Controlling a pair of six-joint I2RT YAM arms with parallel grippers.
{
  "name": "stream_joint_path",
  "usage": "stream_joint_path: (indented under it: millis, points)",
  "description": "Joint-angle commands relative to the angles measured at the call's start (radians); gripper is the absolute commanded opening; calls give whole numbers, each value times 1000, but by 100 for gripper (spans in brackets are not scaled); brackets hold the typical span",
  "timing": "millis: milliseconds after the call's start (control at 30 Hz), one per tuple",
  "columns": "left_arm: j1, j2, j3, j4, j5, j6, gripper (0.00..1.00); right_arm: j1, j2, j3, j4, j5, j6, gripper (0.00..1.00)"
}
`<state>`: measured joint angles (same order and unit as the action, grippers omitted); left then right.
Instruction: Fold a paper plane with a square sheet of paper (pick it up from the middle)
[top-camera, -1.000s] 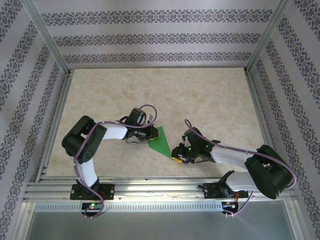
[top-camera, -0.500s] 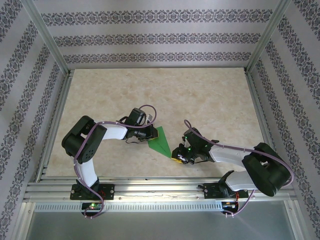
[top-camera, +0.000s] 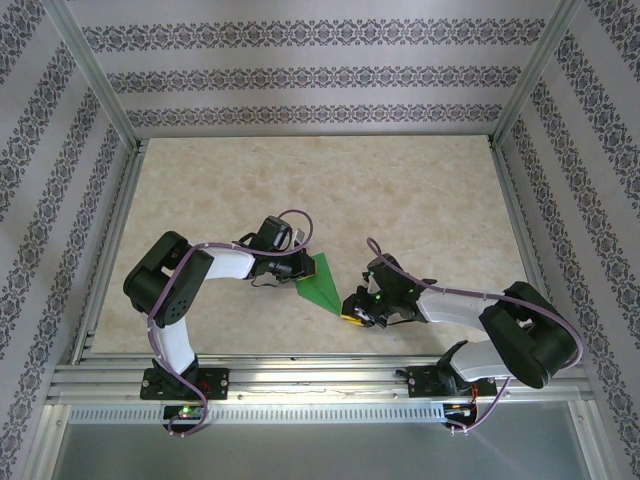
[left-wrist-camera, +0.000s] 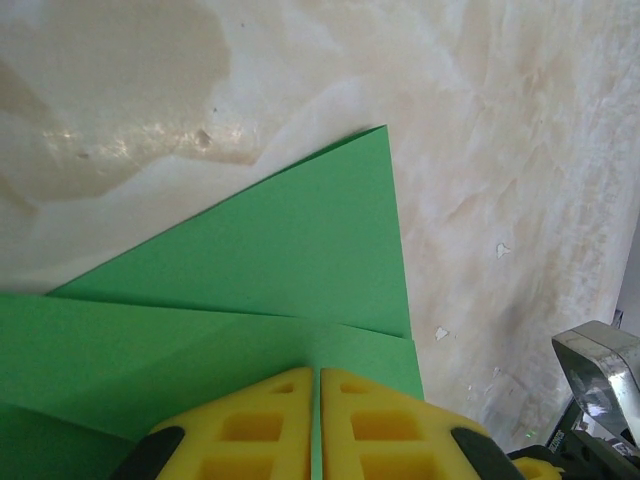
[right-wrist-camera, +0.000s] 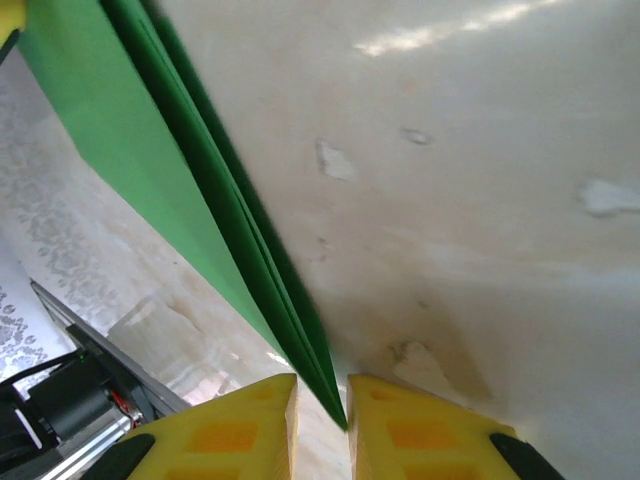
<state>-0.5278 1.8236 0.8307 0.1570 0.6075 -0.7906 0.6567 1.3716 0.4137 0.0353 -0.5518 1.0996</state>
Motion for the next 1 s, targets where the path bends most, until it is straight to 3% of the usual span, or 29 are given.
stream_joint_path:
  millis: [0,833,967]
  points:
    - [11,-10,12,-86,-32,-1,10,-8,8,38,76,-27,-14,20]
    - [11,-41,16,-59,-15,-19,10,-54,160,41,347,-125,-6,23]
    - [10,-43,21,-37,5,-46,15,-64,162,35,361,-130,-13,13]
